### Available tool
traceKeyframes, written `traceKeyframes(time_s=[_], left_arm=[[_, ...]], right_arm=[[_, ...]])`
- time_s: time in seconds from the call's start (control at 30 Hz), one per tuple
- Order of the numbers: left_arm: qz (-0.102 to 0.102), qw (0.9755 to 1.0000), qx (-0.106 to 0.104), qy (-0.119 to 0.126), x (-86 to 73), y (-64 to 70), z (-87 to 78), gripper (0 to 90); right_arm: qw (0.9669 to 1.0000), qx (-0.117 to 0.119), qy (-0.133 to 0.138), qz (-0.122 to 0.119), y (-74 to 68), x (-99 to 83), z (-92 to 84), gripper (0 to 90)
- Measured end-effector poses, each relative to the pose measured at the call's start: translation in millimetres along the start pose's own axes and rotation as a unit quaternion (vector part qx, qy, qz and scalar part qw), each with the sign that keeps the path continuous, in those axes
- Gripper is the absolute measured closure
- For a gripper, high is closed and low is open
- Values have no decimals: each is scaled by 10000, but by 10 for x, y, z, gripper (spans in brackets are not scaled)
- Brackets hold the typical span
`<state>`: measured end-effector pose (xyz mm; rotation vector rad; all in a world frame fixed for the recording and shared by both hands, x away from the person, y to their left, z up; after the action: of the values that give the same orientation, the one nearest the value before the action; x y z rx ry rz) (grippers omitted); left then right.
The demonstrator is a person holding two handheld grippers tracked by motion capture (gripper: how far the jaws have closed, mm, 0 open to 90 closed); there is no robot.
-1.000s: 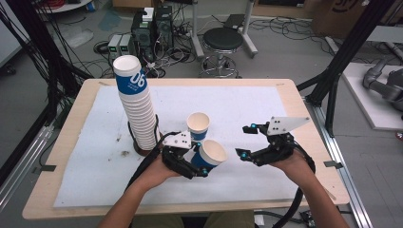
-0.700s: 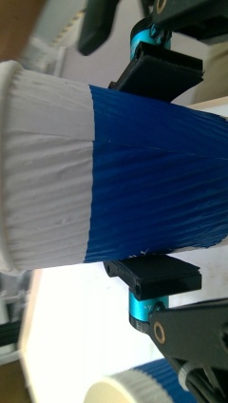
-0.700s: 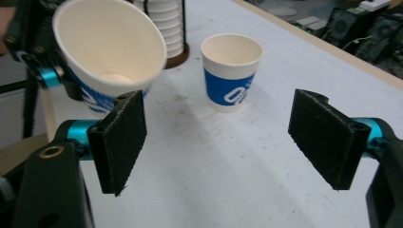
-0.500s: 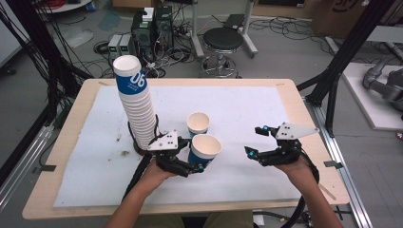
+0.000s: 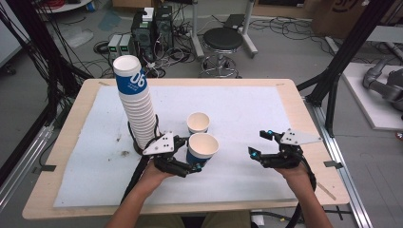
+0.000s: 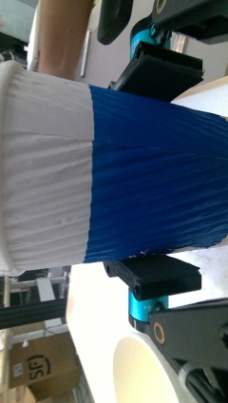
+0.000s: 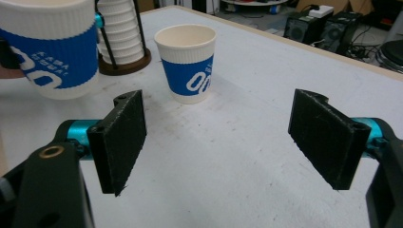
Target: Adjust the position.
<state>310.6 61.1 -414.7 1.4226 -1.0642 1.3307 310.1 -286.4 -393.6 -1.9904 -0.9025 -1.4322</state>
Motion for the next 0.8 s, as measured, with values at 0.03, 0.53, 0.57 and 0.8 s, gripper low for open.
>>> traceKeyframes(time_s=[0.03,0.53,0.57,0.8], left_arm=[[29,10000,8,52,0,2,1,266],[174,9988,162,434,-62,24,5,264],[175,9988,165,433,-64,23,7,264],[156,9987,257,417,-62,22,8,262]], right_arm=[[10000,-27,20,20,6,-10,2,210],[9998,-211,-16,18,3,-99,-26,210],[9997,-228,-23,1,10,-99,-33,210],[9997,-250,60,-21,18,-62,-60,210]])
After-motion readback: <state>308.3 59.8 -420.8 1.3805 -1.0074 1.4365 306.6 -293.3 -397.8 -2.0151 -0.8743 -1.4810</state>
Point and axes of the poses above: each handheld gripper's, and its own axes: z roughly forward along the jaws, x roughly out of its top, y roughly to its right, the point moved 2 cm from there along z, roughly forward along the jaws, and after that the axes turned 5 degrees about y, right-handed, at the moved point
